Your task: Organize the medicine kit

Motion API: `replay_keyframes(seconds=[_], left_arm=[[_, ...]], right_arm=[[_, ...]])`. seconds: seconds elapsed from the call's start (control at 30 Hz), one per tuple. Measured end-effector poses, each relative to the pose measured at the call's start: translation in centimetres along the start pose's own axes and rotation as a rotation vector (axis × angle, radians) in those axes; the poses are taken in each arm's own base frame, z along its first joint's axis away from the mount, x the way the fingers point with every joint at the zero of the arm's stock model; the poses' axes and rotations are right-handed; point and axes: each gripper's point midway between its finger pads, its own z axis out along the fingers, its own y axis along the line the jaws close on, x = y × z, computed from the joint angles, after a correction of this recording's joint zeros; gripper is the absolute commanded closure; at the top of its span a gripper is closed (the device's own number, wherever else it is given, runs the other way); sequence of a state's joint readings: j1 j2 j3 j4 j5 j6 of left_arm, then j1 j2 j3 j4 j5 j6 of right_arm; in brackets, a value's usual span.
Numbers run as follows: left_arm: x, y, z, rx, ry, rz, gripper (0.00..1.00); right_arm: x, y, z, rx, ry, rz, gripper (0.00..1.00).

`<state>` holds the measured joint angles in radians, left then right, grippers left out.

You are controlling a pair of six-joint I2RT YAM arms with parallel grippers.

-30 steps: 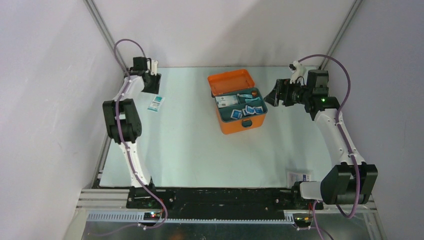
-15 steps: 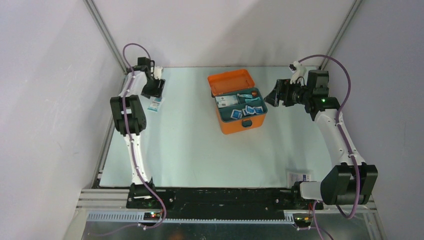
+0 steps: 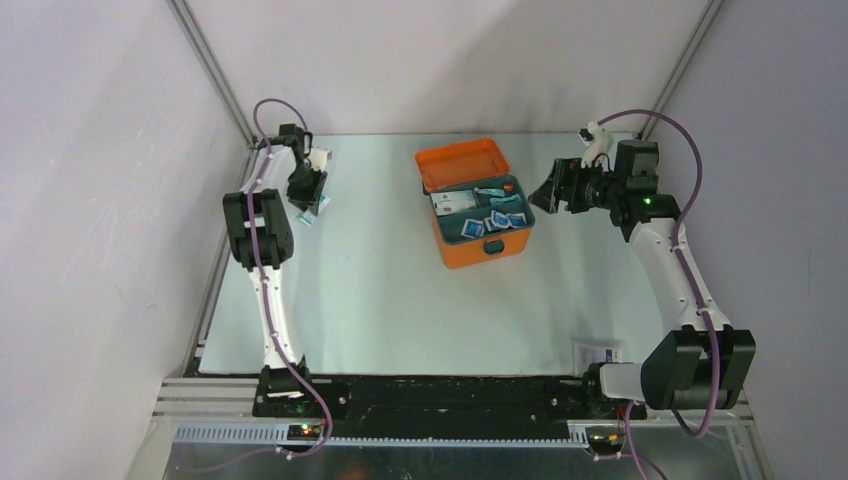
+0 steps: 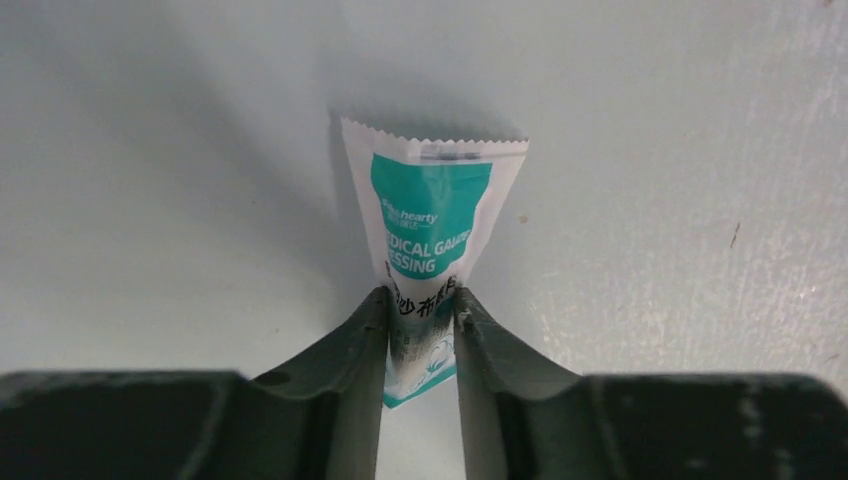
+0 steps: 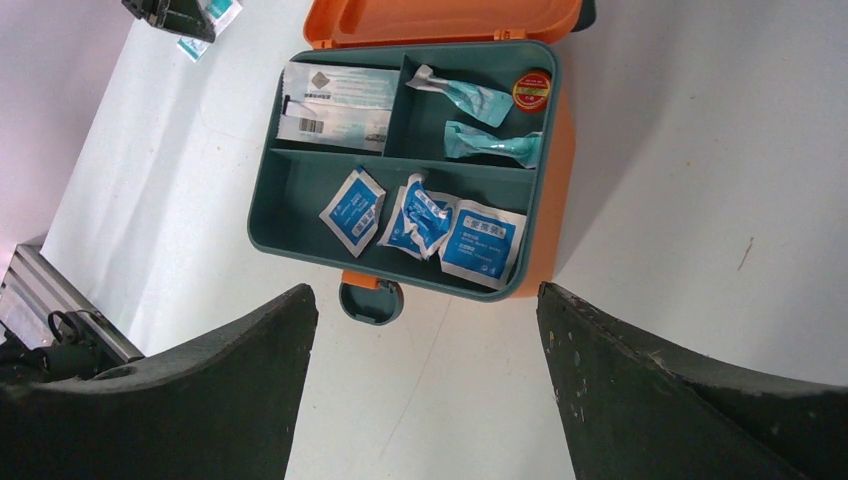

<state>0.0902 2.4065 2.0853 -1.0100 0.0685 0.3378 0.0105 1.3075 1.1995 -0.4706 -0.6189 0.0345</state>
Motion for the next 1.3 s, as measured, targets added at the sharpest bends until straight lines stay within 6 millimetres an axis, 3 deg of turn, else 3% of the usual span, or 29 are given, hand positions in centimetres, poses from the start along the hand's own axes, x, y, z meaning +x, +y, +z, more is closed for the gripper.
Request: replay_keyframes(seconds=[0.17, 0.27, 0.43, 0.53, 0.77, 1.0, 1.13, 1.3], left_arm=[[1.3, -1.2, -0.4, 0.048, 0.003, 0.009, 0.76], [3.4, -2.9, -1.0, 0.113, 0.028, 0.002, 0.79], [8.0, -7.8, -3.3, 0.273, 0.084, -0.005, 0.8], [8.8, -11.3, -6.3, 0.342, 0.049, 0.039, 0.81], [5.6, -20.0, -14.3, 0.447, -0.168, 0.263, 0.81], [-1.0, -27.8, -20.2, 0.534, -0.367, 0.426, 0.8], [-4.7, -31.0, -21.3, 0.546, -0.445, 0.482, 0.8], [-7.7, -33.9, -19.7, 0.513, -0.473, 0.539, 0.8]], right_arm=[[-0.2, -0.7, -0.3, 0.018, -0.009, 0.01, 0.15], [-0.3, -0.9, -0.5, 0.022, -0.013, 0.011, 0.15], [-0.1, -0.8, -0.5, 0.02, -0.014, 0.01, 0.15], [-0.2, -0.8, -0.5, 0.019, -0.016, 0.008, 0.15], [-0.3, -0.7, -0.7, 0.019, -0.021, 0.004, 0.15], [-0.6, -0.2, -1.3, 0.019, -0.04, -0.009, 0.15], [-0.6, -0.3, -1.3, 0.022, -0.042, -0.009, 0.15], [-0.6, -0.5, -1.4, 0.028, -0.047, -0.008, 0.15]])
